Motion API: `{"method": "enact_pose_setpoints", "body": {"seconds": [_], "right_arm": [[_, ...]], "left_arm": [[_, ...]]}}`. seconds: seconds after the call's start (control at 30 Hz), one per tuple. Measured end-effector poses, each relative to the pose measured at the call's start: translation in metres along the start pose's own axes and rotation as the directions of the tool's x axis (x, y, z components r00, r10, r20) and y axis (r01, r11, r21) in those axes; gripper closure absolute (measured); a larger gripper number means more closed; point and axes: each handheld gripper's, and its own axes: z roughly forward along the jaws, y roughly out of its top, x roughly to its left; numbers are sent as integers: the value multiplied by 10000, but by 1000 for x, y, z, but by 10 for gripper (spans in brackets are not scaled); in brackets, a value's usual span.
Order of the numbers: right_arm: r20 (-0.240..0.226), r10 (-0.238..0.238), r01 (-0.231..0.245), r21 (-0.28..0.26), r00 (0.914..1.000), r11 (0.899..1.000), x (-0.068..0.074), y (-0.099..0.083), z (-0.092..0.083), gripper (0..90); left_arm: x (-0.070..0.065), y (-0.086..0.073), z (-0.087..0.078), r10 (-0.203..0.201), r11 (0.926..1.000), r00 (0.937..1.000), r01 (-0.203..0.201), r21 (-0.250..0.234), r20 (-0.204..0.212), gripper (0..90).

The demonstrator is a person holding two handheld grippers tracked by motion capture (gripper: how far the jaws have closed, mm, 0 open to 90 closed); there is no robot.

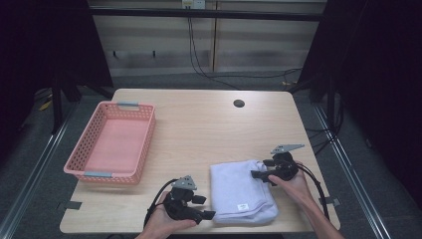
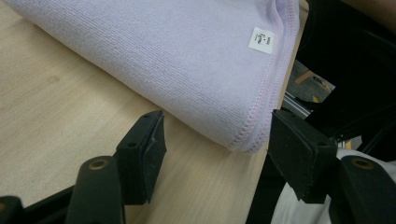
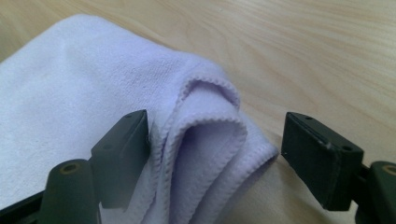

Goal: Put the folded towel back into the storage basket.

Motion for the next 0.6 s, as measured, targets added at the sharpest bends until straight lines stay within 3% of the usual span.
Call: {"method": "enact_pose_setpoints", "body": {"seconds": [0.23,0.4,0.47,0.5,0.6], "right_arm": [[-123,-106,112,486,9999,9988,2,-1,4,250],[-663,-73,112,580,9978,9983,4,-3,1,441],[-879,-5,60,614,9961,9981,4,-3,1,512],[-931,-33,86,568,9957,9983,4,-4,1,528],[-1096,51,19,636,9940,9980,5,-5,1,601]], "left_arm": [[-1,0,8,-35,9997,9999,32,256,128,319],[-5,2,19,35,9990,9997,-46,455,241,293],[-6,2,24,158,9978,9999,-154,642,-52,289],[-6,2,25,114,9976,9999,-119,679,90,287],[-6,1,28,223,9962,9997,-214,840,-91,287]]}}
